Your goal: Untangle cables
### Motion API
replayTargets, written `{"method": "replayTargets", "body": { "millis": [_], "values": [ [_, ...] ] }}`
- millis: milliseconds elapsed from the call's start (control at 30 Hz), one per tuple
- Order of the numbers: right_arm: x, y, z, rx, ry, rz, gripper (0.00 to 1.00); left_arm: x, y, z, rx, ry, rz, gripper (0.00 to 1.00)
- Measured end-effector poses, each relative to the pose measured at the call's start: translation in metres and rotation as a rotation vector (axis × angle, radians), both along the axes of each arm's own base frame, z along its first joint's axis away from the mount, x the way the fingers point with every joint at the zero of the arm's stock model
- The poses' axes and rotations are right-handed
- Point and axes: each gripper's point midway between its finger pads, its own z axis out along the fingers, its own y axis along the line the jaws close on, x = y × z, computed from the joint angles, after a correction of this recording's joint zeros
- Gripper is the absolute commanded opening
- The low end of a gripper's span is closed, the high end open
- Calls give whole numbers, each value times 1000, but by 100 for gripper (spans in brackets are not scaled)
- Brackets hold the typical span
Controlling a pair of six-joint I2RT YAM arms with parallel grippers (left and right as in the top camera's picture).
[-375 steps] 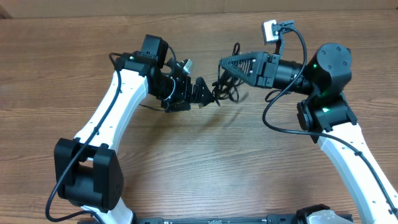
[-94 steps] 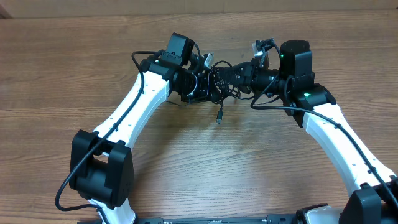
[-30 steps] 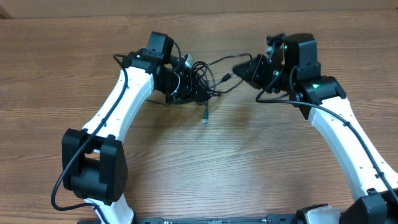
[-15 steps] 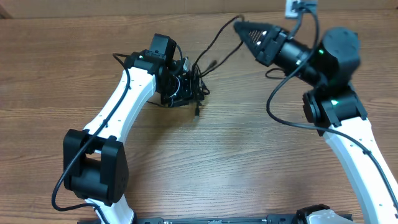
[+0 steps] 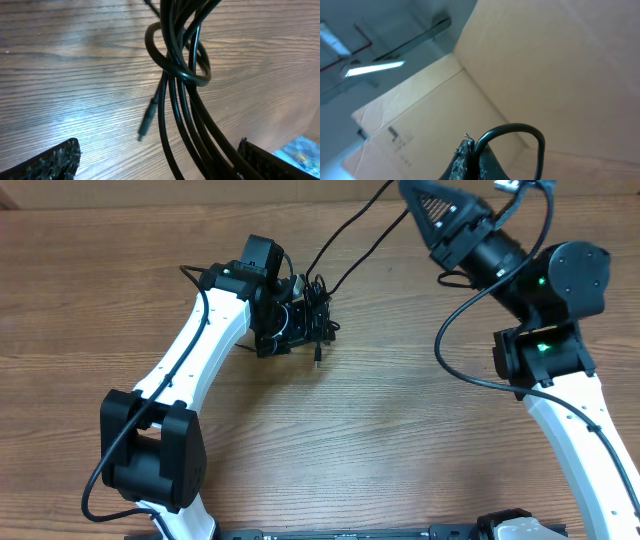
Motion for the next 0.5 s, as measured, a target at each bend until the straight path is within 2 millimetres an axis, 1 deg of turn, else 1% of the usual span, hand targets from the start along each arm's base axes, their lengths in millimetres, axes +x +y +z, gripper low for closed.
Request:
{"method": "replayTargets", "body": {
  "millis": [100, 167, 200, 300, 433, 500],
  "values": [
    [8, -17, 2, 15, 1, -53, 4, -2, 5, -3, 28, 10, 6, 100],
    [9, -31, 10, 31, -19, -96, 4, -2, 10, -6, 57, 12, 14, 100],
    [7, -38, 15, 39, -31, -119, 4, -1, 12, -6, 65, 9, 17, 100],
    [1, -52, 28, 49, -63, -159, 4, 1, 16, -8, 80, 5, 25, 100],
    [-3, -60, 39, 59, -70, -172, 4, 2, 17, -8, 85, 0, 27, 100],
    [-5, -59, 41, 66, -63, -158, 4, 3, 16, -7, 79, -7, 26, 100]
  ]
}}
